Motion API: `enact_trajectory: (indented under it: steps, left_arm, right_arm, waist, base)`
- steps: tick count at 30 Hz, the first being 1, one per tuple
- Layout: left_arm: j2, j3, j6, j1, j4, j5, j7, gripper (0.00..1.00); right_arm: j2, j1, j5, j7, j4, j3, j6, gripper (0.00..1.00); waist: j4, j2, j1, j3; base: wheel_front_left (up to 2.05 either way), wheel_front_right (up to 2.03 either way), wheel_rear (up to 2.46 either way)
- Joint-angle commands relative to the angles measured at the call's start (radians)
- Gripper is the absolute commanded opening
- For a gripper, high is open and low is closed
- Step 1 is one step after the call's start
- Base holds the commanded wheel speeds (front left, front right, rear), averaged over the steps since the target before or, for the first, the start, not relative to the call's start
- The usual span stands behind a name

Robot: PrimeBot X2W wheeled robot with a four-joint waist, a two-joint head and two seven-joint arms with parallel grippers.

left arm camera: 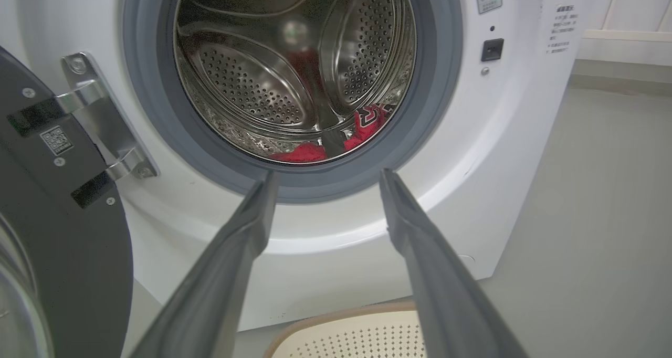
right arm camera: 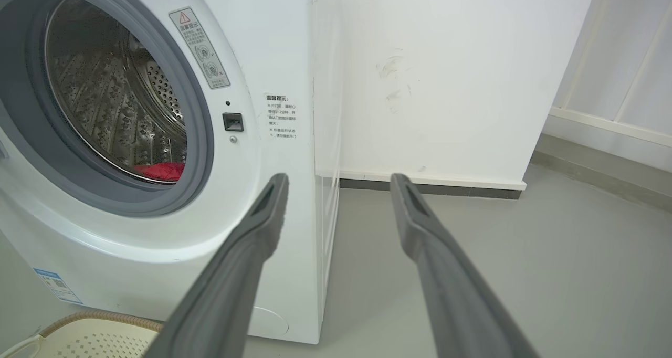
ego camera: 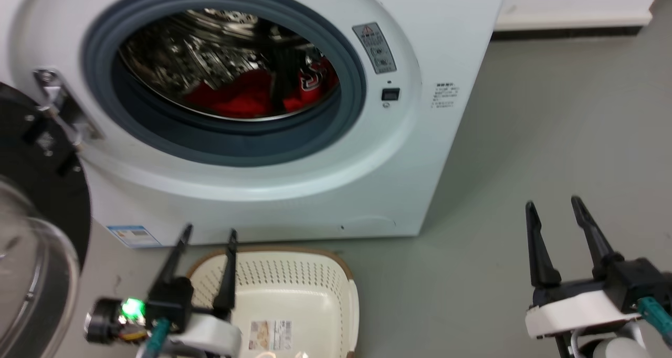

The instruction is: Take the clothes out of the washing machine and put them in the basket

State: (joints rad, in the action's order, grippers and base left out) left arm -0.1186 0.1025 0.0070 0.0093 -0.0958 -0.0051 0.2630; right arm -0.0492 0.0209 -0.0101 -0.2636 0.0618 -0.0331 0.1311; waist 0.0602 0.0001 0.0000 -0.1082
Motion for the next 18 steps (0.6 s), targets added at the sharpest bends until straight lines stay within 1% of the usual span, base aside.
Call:
enact_trajectory:
  steps: [1, 4, 7, 9, 11, 14, 18]
  left_arm:
    - [-0.024, -0.007, -0.013, -0.048, -0.009, 0.003, 0.003, 1.0]
    - [-0.078, -0.032, -0.033, -0.125, -0.036, 0.009, 0.003, 1.0]
    - [-0.144, -0.052, -0.049, -0.232, -0.065, 0.024, 0.003, 1.0]
    - [-0.186, -0.07, -0.062, -0.301, -0.128, 0.018, 0.002, 1.0]
    - [-0.237, -0.063, -0.087, -0.402, -0.201, 0.03, -0.019, 1.0]
    - [-0.296, -0.053, -0.112, -0.563, -0.276, 0.032, -0.085, 1.0]
    - [-0.357, -0.014, -0.128, -0.757, -0.339, 0.041, -0.225, 1.0]
  right_arm:
    - [-0.002, 0.026, -0.01, -0.002, -0.011, 0.001, -0.001, 1.0]
    - [-0.002, 0.062, -0.03, -0.002, -0.022, 0.012, -0.001, 1.0]
    - [-0.001, 0.095, -0.055, -0.002, -0.036, 0.016, -0.001, 1.0]
    - [-0.001, 0.109, -0.081, -0.002, -0.047, 0.02, -0.001, 1.0]
    - [0.0, 0.12, -0.11, -0.002, -0.064, 0.03, -0.001, 1.0]
    - [0.0, 0.128, -0.132, -0.002, -0.091, 0.052, -0.001, 1.0]
    - [0.0, 0.144, -0.163, -0.002, -0.109, 0.063, -0.001, 1.0]
  waist:
    - [0.048, -0.0001, 0.0, -0.08]
    - [0.101, -0.0001, 0.0, -0.164]
    - [0.151, -0.0001, 0.0, -0.244]
    - [0.18, -0.0001, 0.0, -0.292]
    - [0.202, -0.0001, 0.0, -0.331]
    - [0.23, -0.0001, 0.0, -0.388]
    - [0.261, -0.0001, 0.0, -0.453]
  base:
    - [0.0, 0.0, 0.0]
    - [0.0, 0.0, 0.0]
    - [0.0, 0.0, 0.0]
    - [0.0, 0.0, 0.0]
    - [0.0, 0.0, 0.0]
    - [0.0, 0.0, 0.0]
    - [0.0, 0.0, 0.0]
